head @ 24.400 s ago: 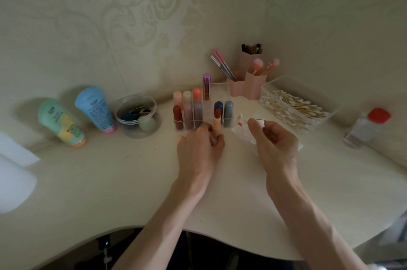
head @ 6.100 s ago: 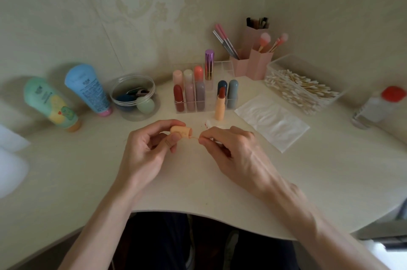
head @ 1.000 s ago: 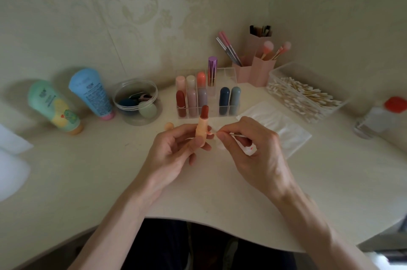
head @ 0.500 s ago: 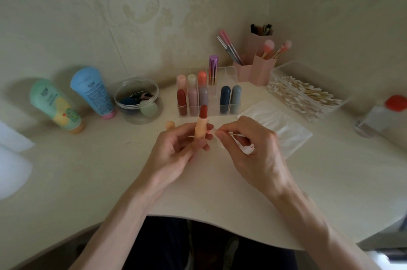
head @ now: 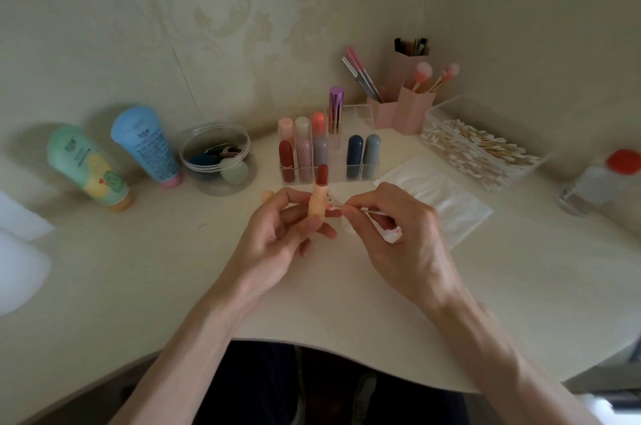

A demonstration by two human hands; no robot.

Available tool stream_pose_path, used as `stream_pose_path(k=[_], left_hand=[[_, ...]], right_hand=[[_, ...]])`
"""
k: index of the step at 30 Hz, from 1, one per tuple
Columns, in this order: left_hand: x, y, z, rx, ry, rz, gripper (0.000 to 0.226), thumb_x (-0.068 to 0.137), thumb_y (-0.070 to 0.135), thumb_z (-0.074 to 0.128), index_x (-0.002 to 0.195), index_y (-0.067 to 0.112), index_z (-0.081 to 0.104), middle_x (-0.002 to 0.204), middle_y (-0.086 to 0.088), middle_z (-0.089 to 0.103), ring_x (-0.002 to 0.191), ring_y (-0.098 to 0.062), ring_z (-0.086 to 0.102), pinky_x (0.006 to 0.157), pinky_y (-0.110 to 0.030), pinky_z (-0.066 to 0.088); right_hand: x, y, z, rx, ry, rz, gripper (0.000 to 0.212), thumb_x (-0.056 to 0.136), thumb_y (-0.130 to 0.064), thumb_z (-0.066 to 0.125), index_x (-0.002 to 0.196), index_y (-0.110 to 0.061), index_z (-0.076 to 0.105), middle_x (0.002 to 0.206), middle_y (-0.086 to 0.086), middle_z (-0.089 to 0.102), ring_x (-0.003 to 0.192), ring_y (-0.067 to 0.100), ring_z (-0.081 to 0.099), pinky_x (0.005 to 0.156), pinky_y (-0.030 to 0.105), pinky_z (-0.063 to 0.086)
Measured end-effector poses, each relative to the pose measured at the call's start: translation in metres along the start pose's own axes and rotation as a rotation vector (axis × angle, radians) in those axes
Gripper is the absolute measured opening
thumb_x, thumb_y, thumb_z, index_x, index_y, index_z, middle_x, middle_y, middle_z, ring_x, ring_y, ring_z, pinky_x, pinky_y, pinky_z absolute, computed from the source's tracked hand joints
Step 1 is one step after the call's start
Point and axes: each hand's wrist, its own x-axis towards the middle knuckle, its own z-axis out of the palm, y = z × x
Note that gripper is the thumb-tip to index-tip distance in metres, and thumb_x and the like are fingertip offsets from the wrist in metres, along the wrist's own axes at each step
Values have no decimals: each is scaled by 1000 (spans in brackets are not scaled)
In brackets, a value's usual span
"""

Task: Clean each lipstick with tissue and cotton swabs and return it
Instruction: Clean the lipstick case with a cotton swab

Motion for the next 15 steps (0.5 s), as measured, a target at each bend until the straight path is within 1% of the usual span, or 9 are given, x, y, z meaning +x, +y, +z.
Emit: stream_pose_path(k=[3,6,9,12,15], left_hand=[[-1,3,0,20,-12,2,15,102,5,59,116,1,63,112,-4,76,89,-27,75,57,-23,46],[-2,3,0,65,-20,4,19,100,9,63,118,8,66,113,-4,75,91,-26,75,59,-23,47],[0,0,-1,95,-6,6,20,99,6,65,118,8,67,109,-7,77,86,-25,75,57,-22,46],[1,-1,-1,82,0,4,18,100,2,61,117,6,67,107,-8,77,84,-25,74,55,-22,44],[0,-2,-1,91,-16,12,19,102,2,58,118,7,68,109,-7,77,85,-25,74,56,-22,44]], right_hand=[[0,-2,2,10,6,-17,12,98,-25,70,96,-16,78,82,-26,56,73,0,55,70,9,37],[0,-2,2,-1,8,-16,13,98,-25,70,95,-16,78,81,-24,56,72,1,54,70,10,37],[0,-3,1,0,-17,-19,7,97,-18,73,95,-14,78,82,-25,56,72,2,55,70,10,37],[0,-1,1,3,-16,-21,5,97,-17,74,96,-14,78,83,-25,57,73,4,56,71,12,38],[-1,0,1,8,-3,-21,5,97,-17,74,96,-14,78,83,-24,57,73,3,56,71,12,39]])
